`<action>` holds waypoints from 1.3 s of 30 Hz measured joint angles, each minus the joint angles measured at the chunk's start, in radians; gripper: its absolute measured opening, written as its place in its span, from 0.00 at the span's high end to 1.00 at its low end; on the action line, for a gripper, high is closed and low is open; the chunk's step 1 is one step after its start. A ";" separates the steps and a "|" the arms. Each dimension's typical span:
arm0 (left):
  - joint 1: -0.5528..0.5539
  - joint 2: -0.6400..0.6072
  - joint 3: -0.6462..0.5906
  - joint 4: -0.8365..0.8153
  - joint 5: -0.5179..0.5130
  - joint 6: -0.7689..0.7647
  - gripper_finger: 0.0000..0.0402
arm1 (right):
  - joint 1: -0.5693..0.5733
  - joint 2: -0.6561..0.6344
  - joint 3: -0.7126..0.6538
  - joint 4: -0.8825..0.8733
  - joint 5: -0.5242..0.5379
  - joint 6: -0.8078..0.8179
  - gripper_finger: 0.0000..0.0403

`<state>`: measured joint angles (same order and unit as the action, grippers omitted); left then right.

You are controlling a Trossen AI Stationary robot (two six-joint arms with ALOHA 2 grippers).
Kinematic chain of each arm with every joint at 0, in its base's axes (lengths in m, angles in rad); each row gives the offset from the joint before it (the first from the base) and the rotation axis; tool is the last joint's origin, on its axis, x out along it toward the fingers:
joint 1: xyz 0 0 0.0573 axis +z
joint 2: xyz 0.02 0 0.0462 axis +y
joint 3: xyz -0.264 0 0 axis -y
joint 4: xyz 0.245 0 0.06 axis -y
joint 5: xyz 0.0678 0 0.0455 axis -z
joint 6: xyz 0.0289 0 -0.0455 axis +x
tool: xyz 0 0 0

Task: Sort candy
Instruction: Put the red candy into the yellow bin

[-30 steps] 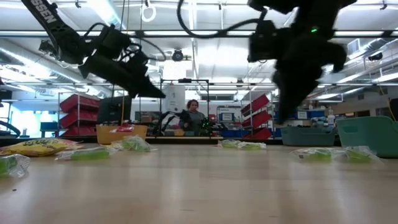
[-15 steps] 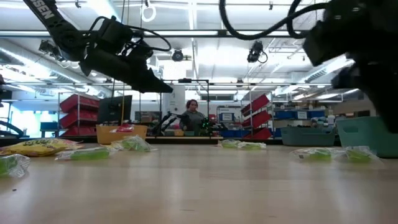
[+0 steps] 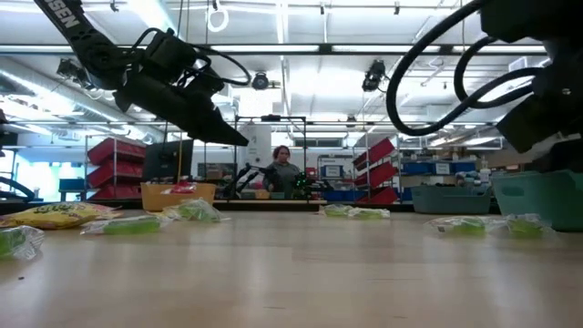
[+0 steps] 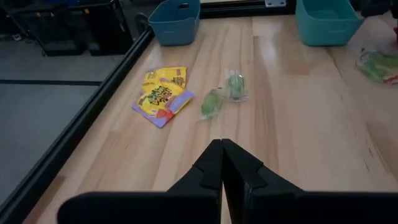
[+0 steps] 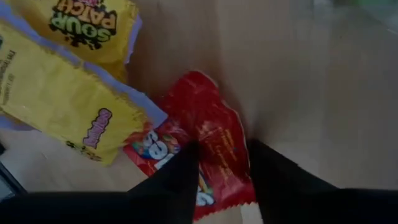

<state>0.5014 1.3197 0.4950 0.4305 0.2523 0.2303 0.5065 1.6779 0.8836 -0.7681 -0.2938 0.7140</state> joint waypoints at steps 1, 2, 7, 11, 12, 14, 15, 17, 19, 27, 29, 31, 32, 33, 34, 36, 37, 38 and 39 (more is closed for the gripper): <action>0.000 0.000 0.000 0.000 0.000 -0.004 0.98 | -0.001 -0.002 -0.006 0.005 0.000 -0.005 0.73; 0.000 0.000 0.000 0.000 0.000 -0.015 0.98 | -0.002 -0.002 -0.007 0.004 0.001 -0.011 0.77; 0.000 0.000 0.000 0.009 -0.005 -0.085 0.98 | -0.022 0.000 0.003 -0.001 0.005 -0.041 0.97; 0.000 0.000 0.000 0.042 -0.005 -0.226 0.98 | -0.052 -0.009 0.040 -0.003 0.040 -0.055 0.99; 0.000 0.000 0.000 0.047 0.000 -0.272 0.98 | -0.059 -0.017 0.057 -0.012 0.067 -0.062 0.99; 0.001 0.000 0.000 0.057 0.033 -0.342 0.98 | -0.078 -0.038 0.095 -0.014 0.131 -0.075 0.99; 0.000 0.000 0.000 0.061 0.049 -0.367 0.98 | -0.090 -0.047 0.114 -0.016 0.161 -0.085 1.00; 0.000 0.000 0.000 0.074 0.087 -0.402 0.97 | -0.117 -0.064 0.155 -0.019 0.251 -0.116 1.00; 0.000 0.000 0.000 0.092 0.140 -0.423 0.96 | -0.151 -0.074 0.202 -0.016 0.365 -0.155 1.00; -0.041 0.000 0.000 0.167 0.226 -0.555 0.78 | -0.306 -0.076 0.337 0.174 0.778 -0.422 1.00; -0.057 0.000 0.000 0.190 0.228 -0.580 0.71 | -0.345 -0.076 0.342 0.258 0.809 -0.508 1.00; -0.075 0.000 0.000 0.209 0.229 -0.605 0.66 | -0.383 -0.076 0.342 0.313 0.818 -0.574 1.00; -0.083 0.000 0.000 0.218 0.229 -0.618 0.63 | -0.399 -0.076 0.342 0.331 0.827 -0.598 1.00; -0.091 0.000 0.000 0.230 0.229 -0.632 0.61 | -0.414 -0.076 0.342 0.349 0.837 -0.618 1.00; -0.098 0.000 0.000 0.240 0.229 -0.652 0.59 | -0.429 -0.076 0.342 0.364 0.845 -0.635 1.00; -0.110 0.000 0.011 0.232 0.222 -0.671 0.55 | -0.454 -0.076 0.342 0.394 0.847 -0.666 1.00; -0.116 0.001 0.017 0.230 0.211 -0.682 0.54 | -0.464 -0.076 0.342 0.405 0.847 -0.680 1.00; -0.123 0.001 0.023 0.229 0.200 -0.686 0.53 | -0.472 -0.076 0.342 0.413 0.847 -0.691 1.00; -0.128 0.001 0.031 0.229 0.181 -0.687 0.52 | -0.479 -0.076 0.342 0.422 0.844 -0.699 1.00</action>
<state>0.3730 1.3205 0.5264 0.6598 0.4330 -0.4568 0.0278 1.6017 1.2255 -0.3459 0.5507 0.0150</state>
